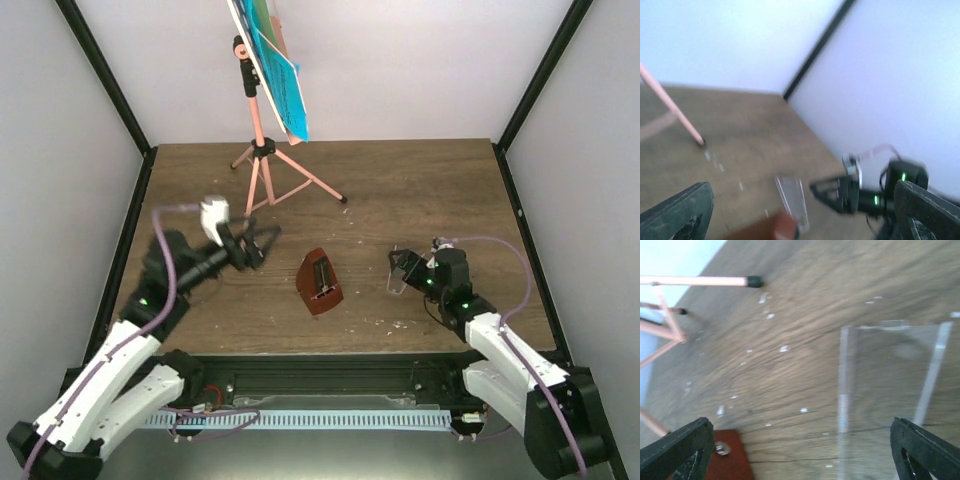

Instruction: Pack up the instrument practice props

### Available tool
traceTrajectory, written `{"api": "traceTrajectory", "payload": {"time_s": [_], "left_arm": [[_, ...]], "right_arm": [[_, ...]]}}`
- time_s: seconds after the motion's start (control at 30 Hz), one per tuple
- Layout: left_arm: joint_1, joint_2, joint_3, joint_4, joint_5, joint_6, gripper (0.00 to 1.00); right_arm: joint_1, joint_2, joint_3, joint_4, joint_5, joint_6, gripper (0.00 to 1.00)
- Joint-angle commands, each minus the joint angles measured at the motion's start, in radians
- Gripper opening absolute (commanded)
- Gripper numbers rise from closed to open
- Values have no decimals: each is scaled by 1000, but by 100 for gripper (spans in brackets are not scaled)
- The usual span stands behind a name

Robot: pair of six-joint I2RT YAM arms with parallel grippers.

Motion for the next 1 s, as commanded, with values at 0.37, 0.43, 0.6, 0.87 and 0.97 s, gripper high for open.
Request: {"api": "traceTrajectory", "payload": {"time_s": [0.37,0.43,0.6,0.87,0.97], "left_arm": [[395,81,331,-388,-284,407,95],[395,64,289,-370,-312,422,95],[395,79,236,-355,-331,466,94],[395,94,230,-376,-371,504,92],[395,100,227,-377,-364,505,92]], "right_arm": [[-141,170,103,-286,63,-120,95],[-140,178,106,-284,63,-132,92],[-139,235,118,-282,59,-153,73],[-88,347,146,-250,61,-183,60],[-46,390,172,-273,103,-186,56]]}}
